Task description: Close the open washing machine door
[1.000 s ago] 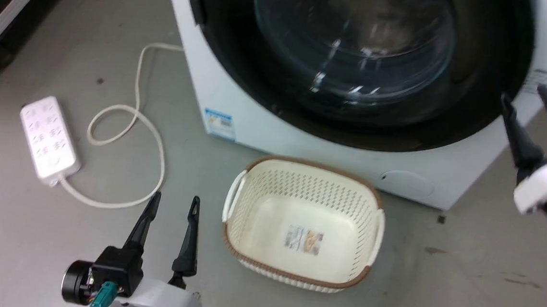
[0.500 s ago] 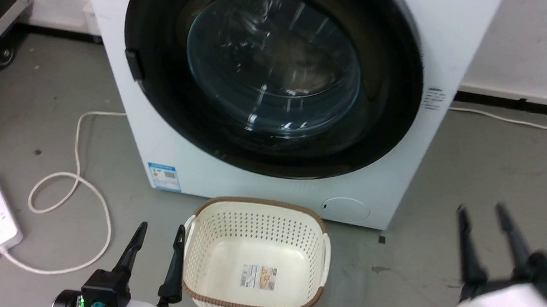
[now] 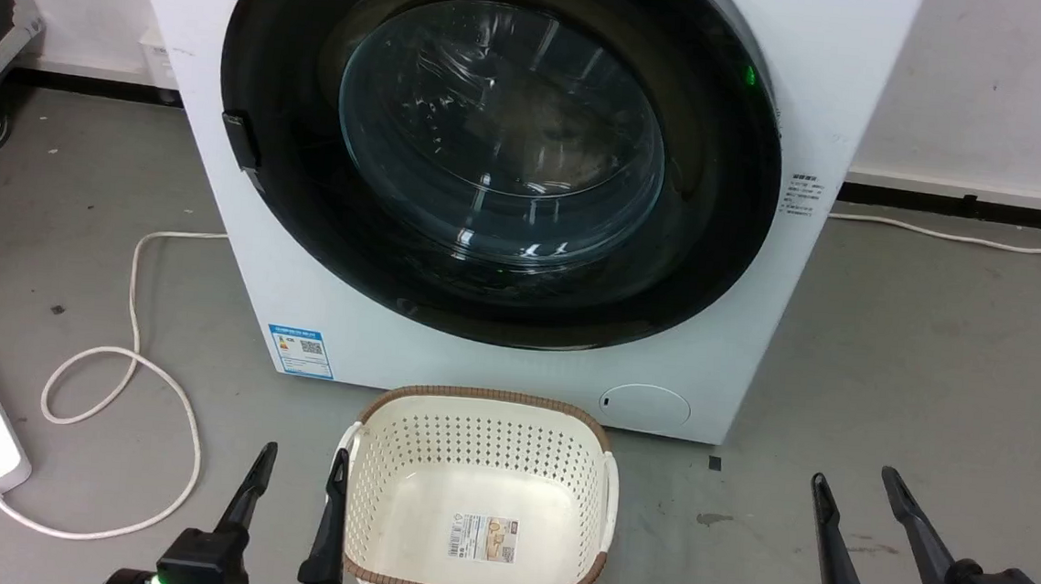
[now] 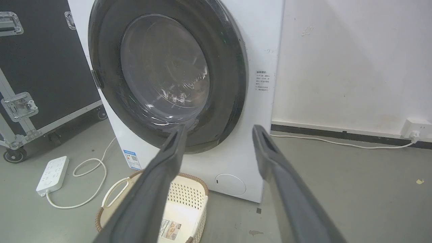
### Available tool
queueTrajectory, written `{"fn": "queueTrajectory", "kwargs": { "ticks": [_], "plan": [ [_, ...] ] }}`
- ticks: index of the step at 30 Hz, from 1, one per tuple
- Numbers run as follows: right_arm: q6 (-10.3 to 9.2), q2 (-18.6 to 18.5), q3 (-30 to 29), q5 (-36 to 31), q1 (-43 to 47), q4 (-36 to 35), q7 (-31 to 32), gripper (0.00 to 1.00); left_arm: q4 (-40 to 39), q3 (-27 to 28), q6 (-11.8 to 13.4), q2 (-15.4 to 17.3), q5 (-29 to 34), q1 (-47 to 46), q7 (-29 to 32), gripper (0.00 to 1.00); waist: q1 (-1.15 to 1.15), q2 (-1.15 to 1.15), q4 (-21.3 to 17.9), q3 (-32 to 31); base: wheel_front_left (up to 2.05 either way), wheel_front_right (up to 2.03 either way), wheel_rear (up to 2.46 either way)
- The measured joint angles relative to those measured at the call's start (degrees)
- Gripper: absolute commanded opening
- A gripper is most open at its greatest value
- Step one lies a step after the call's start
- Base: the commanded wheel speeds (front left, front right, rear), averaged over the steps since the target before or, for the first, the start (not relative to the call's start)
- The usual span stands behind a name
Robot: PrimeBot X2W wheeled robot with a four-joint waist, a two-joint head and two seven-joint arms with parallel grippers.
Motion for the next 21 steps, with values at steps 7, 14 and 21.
{"fn": "queueTrajectory", "kwargs": {
  "ticks": [7, 14, 21],
  "plan": [
    [0.00, 0.3, 0.0, -0.1, 0.0, 0.2, 0.1, 0.00, 0.4, -0.5, -0.2, 0.0, 0.5, 0.0, 0.0, 0.00, 0.00, 0.00, 0.2, -0.1, 0.00, 0.00, 0.00],
    [0.00, 0.3, 0.0, -0.1, 0.0, 0.1, 0.8, 0.00, 0.2, -0.3, -0.2, 0.0, 0.5, 0.0, 0.8, 0.00, 0.00, 0.00, 0.1, 0.0, 0.00, 0.00, 0.00],
    [0.00, 0.3, 0.0, -0.4, -0.1, 0.0, 1.5, 0.00, -0.1, -0.2, -0.1, 0.0, 0.8, 0.0, 1.6, 0.00, 0.00, 0.00, -0.1, 0.1, 0.00, 0.00, 0.00]
  ]
}}
